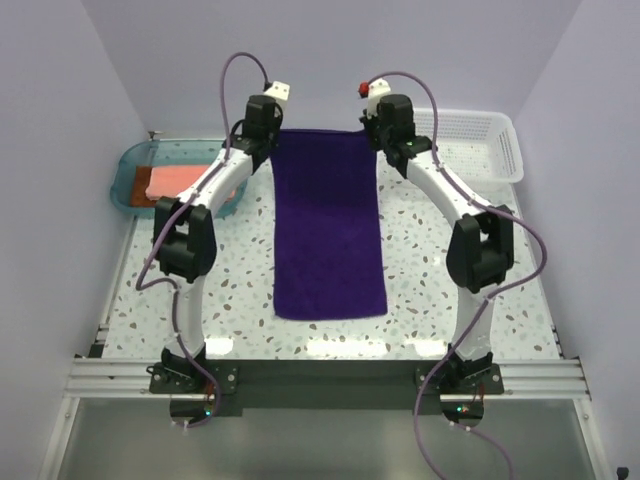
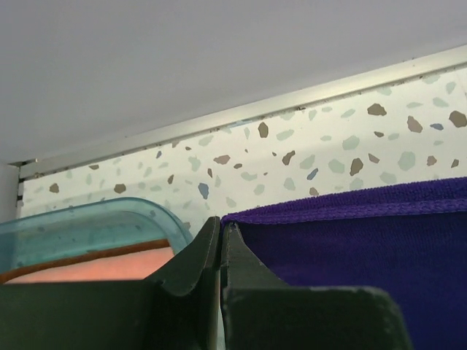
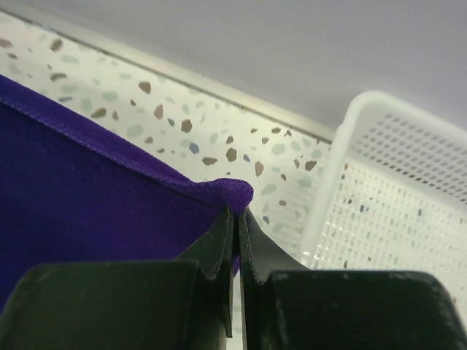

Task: Fold and stack the towels
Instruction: Flatten out the crumpled towel, then fold the towel

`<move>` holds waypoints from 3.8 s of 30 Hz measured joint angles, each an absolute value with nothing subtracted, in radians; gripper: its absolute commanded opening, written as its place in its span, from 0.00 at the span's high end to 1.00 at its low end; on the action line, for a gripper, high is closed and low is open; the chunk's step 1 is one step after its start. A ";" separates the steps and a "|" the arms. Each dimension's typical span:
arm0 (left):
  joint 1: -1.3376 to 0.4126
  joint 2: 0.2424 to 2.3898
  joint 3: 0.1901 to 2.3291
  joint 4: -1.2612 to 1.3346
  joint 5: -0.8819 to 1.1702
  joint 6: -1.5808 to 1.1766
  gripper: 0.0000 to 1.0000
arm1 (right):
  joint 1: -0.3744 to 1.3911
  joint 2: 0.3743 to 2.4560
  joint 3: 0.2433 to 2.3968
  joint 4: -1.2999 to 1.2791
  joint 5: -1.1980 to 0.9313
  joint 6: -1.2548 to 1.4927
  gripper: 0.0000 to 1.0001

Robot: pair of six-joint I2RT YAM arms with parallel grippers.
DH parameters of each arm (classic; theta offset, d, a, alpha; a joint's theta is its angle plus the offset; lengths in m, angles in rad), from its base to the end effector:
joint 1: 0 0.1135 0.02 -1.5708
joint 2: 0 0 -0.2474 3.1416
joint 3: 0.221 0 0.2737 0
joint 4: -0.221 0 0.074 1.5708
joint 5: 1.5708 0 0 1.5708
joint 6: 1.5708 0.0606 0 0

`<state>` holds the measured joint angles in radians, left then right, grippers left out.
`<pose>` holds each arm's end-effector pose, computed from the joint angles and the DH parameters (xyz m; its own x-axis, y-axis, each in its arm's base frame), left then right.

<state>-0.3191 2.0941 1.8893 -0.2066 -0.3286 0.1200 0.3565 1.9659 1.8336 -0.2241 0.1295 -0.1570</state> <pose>0.5167 -0.1501 0.2797 -0.3750 0.2432 -0.8945 0.0614 0.9694 0.2378 0.4840 0.1719 0.3193 -0.2866 -0.2722 -0.9186 -0.2809 0.9405 -0.1910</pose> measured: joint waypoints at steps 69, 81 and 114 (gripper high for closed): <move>-0.401 1.583 0.958 -0.417 0.073 -0.315 1.00 | 0.312 1.516 0.915 -0.443 -0.211 0.365 1.00; -0.436 1.639 0.942 -0.400 0.038 -0.314 1.00 | 0.312 1.630 0.869 -0.352 -0.232 0.381 1.00; -0.481 1.459 0.936 -0.475 -0.110 -0.272 1.00 | 0.322 1.457 0.868 -0.435 -0.263 0.360 1.00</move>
<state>-0.4808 1.4586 0.9363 -0.4747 -0.1104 -0.2722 0.3218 1.4567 0.8677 -0.4351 -0.2634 0.3595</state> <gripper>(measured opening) 0.031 0.025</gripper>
